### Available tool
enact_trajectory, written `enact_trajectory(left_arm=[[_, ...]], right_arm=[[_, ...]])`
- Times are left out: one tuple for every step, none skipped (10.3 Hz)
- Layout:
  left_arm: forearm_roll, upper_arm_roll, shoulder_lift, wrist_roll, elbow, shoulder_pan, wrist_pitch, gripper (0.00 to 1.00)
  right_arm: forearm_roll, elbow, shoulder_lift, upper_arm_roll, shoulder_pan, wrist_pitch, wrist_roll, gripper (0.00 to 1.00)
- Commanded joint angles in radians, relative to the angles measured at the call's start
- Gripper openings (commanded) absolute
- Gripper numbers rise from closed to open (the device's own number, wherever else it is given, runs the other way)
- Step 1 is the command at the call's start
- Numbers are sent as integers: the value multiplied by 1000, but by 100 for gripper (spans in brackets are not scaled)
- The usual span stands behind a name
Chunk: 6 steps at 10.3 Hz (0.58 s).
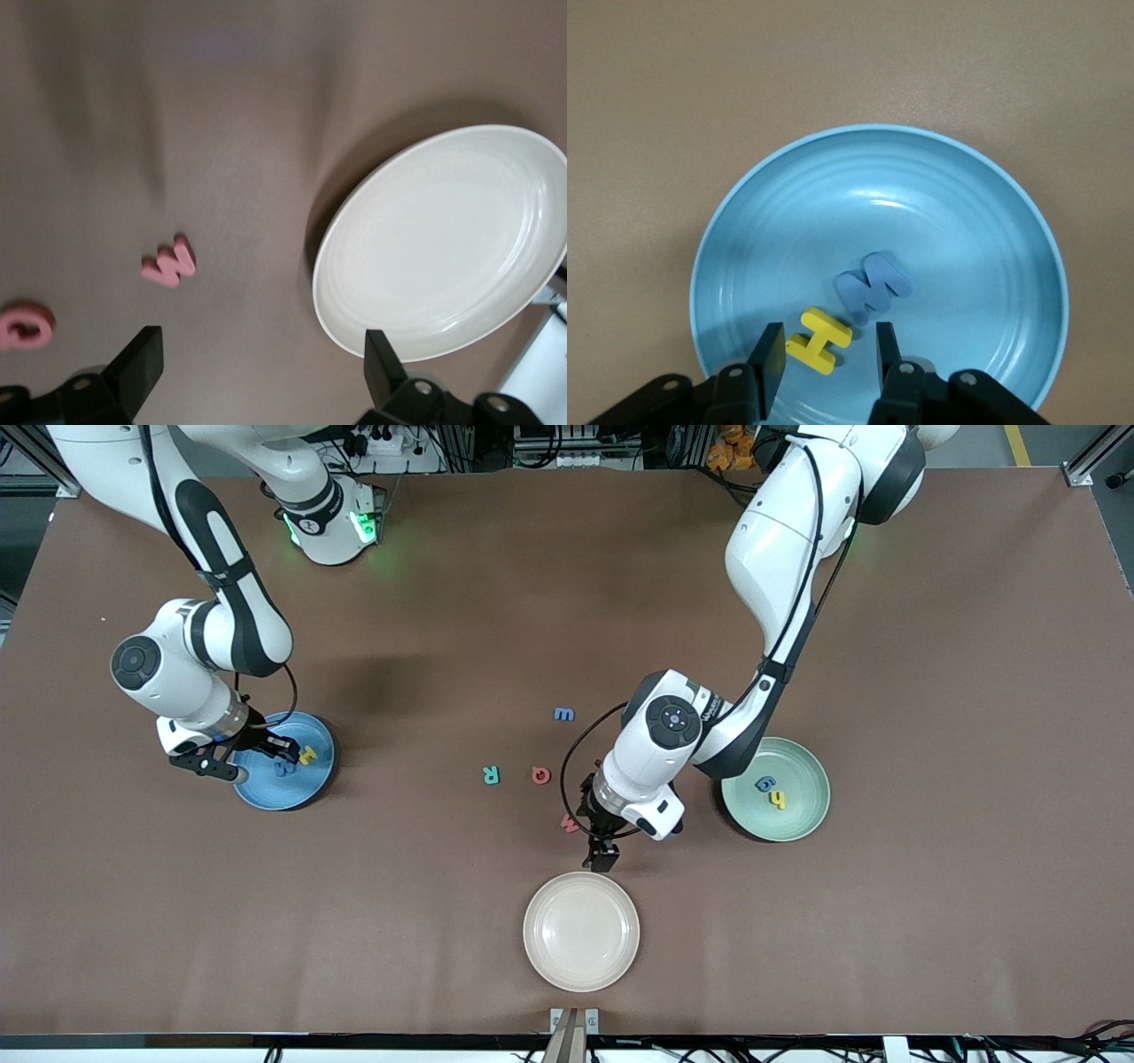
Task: Sort uppercase to blue plate, lowercase to green plate
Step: 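Carry the yellow H onto the blue plate while the left gripper reaches letters, then open the right gripper to release the yellow H on the blue plate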
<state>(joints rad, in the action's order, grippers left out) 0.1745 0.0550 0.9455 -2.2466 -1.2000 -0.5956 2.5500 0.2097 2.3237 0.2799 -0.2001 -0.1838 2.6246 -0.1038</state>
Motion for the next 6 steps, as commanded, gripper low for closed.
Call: enact_trajectory(left_arm=[[138, -3, 25, -108, 0, -1, 45, 100], [234, -3, 29, -105, -9, 8, 46, 100], [293, -4, 27, -102, -9, 16, 46, 100], [345, -1, 19, -100, -9, 32, 46, 100], [379, 5, 16, -97, -12, 34, 44, 100], [378, 17, 16, -99, -25, 22, 44, 100]], right_arm=[[51, -24, -21, 5, -17, -50, -46, 56], [86, -53, -27, 5, -17, -105, -56, 58], [123, -88, -34, 4, -17, -173, -57, 59], [131, -127, -38, -4, -17, -243, -59, 60], [135, -154, -39, -27, -17, -292, -59, 62], [137, -164, -41, -28, -17, -308, -59, 62]])
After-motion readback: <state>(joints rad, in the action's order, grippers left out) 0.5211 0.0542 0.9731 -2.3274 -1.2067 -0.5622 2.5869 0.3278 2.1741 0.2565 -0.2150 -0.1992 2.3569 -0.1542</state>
